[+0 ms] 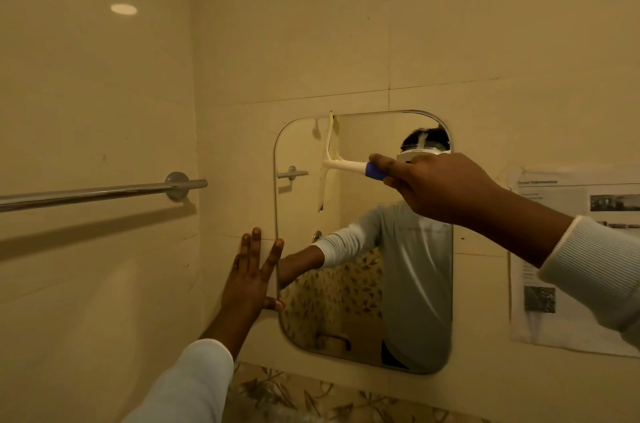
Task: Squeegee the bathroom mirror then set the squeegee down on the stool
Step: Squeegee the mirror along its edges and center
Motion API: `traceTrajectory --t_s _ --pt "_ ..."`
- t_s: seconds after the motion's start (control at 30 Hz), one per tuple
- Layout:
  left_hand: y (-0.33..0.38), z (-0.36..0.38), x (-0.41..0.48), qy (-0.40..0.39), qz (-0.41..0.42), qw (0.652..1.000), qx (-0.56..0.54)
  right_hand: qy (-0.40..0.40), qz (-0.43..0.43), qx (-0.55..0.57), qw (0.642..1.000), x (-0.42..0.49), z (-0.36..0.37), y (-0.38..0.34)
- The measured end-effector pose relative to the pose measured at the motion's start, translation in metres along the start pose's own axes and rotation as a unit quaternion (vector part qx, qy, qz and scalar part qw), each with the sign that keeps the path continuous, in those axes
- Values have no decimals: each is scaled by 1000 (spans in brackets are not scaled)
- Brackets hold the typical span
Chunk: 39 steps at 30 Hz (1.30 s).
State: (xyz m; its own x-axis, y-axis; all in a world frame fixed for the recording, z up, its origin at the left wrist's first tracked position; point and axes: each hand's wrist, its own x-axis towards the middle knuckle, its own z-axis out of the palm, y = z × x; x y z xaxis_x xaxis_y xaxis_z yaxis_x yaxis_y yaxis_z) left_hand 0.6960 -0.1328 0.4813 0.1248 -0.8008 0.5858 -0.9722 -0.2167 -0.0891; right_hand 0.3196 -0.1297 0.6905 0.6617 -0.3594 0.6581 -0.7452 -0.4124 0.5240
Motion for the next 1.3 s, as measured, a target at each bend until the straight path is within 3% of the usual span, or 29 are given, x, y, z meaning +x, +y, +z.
traceTrajectory --t_s 1.3 --pt "3 -8 -6 5 18 999 -51 -38 80 29 996 -169 -35 107"
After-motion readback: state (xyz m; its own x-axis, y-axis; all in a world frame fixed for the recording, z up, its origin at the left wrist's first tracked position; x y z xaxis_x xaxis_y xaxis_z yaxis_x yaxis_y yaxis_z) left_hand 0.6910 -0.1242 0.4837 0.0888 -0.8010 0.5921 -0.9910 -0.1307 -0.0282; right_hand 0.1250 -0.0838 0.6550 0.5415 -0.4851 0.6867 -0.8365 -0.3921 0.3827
